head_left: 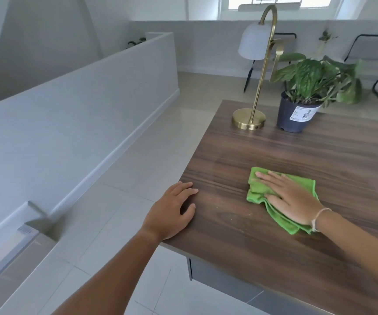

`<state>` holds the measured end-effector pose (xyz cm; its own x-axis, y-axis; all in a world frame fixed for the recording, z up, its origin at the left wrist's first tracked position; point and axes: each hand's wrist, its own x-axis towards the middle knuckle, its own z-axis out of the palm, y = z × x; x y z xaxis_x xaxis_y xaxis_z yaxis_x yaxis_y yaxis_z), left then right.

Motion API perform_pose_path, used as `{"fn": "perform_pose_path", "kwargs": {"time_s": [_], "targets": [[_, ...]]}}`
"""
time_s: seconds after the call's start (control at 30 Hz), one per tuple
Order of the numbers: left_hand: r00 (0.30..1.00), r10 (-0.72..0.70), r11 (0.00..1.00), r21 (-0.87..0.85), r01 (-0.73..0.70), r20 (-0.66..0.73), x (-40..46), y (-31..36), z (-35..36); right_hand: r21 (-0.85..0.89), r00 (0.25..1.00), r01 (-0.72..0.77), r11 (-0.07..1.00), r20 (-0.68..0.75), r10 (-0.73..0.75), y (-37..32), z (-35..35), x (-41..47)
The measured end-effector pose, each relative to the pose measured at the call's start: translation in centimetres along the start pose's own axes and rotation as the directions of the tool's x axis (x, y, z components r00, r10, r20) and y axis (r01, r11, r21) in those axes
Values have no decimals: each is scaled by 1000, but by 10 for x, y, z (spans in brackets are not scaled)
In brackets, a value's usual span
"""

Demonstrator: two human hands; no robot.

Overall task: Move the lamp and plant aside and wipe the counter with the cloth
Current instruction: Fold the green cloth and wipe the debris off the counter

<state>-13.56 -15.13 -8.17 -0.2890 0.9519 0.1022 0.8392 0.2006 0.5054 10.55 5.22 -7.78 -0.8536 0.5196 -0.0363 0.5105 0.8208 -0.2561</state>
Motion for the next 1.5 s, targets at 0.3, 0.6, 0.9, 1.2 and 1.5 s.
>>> {"fn": "perform_pose_path", "kwargs": {"time_s": [0.3,0.6,0.9,1.2,1.5], "targets": [[999,-32,999,-14,31,-35,-6,-2,2,-34,999,33,999,16,-33,-58,20,47],[996,-56,998,-33,54,-74,-14,-1,4,39,997,-75,996,-17,76,-10,5,-35],[998,-20,1000,-14,19,-60,-13,-2,3,-19,999,-10,1000,-40,9,-115,38,-22],[986,152,969,189,-162,66,6,27,15,52,721,-680,732,-135,680,18,4,-137],[924,348,925,105,-366,158,50,96,51,15,880,-461,887,-121,459,-43,22,-167]]}}
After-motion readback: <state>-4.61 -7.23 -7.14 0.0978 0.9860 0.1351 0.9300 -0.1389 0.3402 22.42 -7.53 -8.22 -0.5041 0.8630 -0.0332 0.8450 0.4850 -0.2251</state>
